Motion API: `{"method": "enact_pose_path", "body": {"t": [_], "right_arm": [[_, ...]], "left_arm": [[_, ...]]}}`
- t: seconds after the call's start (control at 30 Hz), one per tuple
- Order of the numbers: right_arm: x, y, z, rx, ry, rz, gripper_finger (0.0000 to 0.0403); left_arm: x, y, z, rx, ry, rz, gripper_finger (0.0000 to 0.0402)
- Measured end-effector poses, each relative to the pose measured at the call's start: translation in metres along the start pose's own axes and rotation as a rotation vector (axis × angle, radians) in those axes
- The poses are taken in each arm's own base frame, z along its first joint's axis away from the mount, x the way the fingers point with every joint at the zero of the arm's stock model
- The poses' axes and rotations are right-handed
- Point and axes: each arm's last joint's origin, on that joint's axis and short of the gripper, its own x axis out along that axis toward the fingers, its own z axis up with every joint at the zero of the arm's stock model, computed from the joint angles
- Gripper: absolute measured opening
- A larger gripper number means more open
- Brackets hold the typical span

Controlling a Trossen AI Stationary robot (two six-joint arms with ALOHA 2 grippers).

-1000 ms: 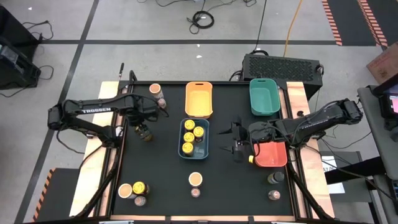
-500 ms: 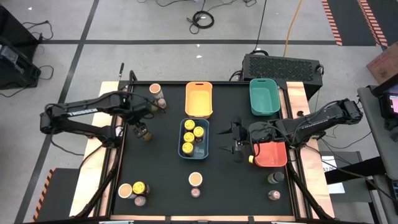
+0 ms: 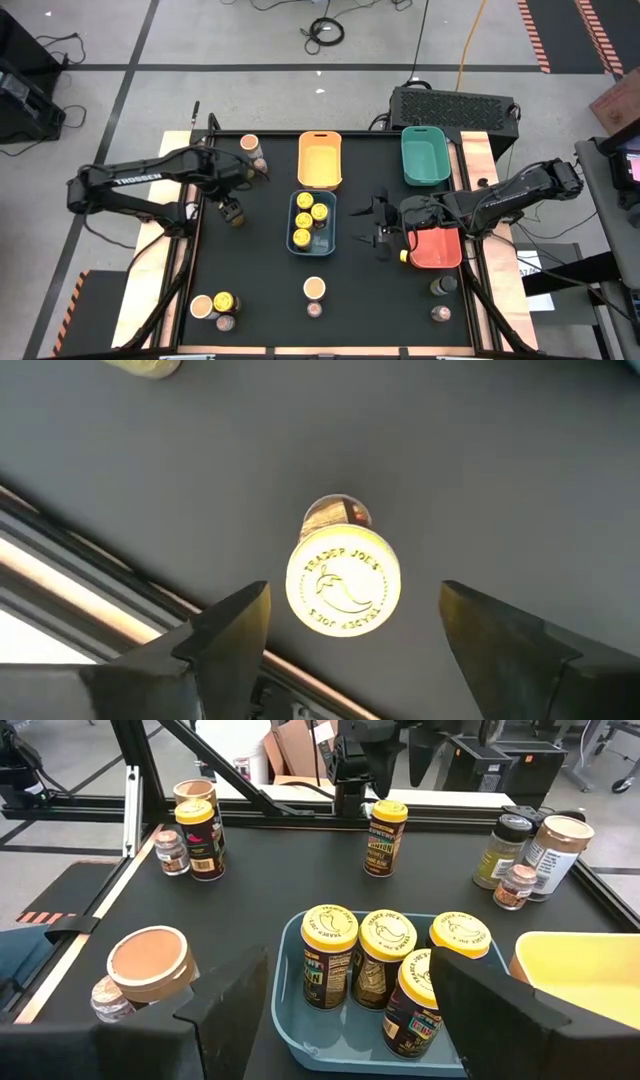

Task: Sort spices by type
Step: Put the yellow seasoning bottle into the dark blue bin

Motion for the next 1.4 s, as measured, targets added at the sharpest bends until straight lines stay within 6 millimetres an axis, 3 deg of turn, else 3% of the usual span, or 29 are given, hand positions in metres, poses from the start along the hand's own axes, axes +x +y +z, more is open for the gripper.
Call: {"method": "enact_pose_path", "body": {"t": [0.23,0.5,0.83,1.4], "right_arm": [[0.000,0.000,0.000,0.000,0.000,0.000,0.0272],[0.000,0.000,-0.001,-0.002,0.007,-0.001,0.0272],[0.000,0.000,-0.001,-0.005,0.007,-0.001,0.0272],[0.000,0.000,-0.001,-0.005,0.007,-0.001,0.0272]], "left_arm": [[0.007,-0.002,0.005,0.003,0.037,0.018,0.0294],[0.031,0.004,0.000,0.044,0.125,0.054,0.0294],[0.044,0.004,-0.001,0.082,0.120,0.048,0.0294],[0.046,0.003,0.002,0.113,0.083,0.030,0.0276]]}}
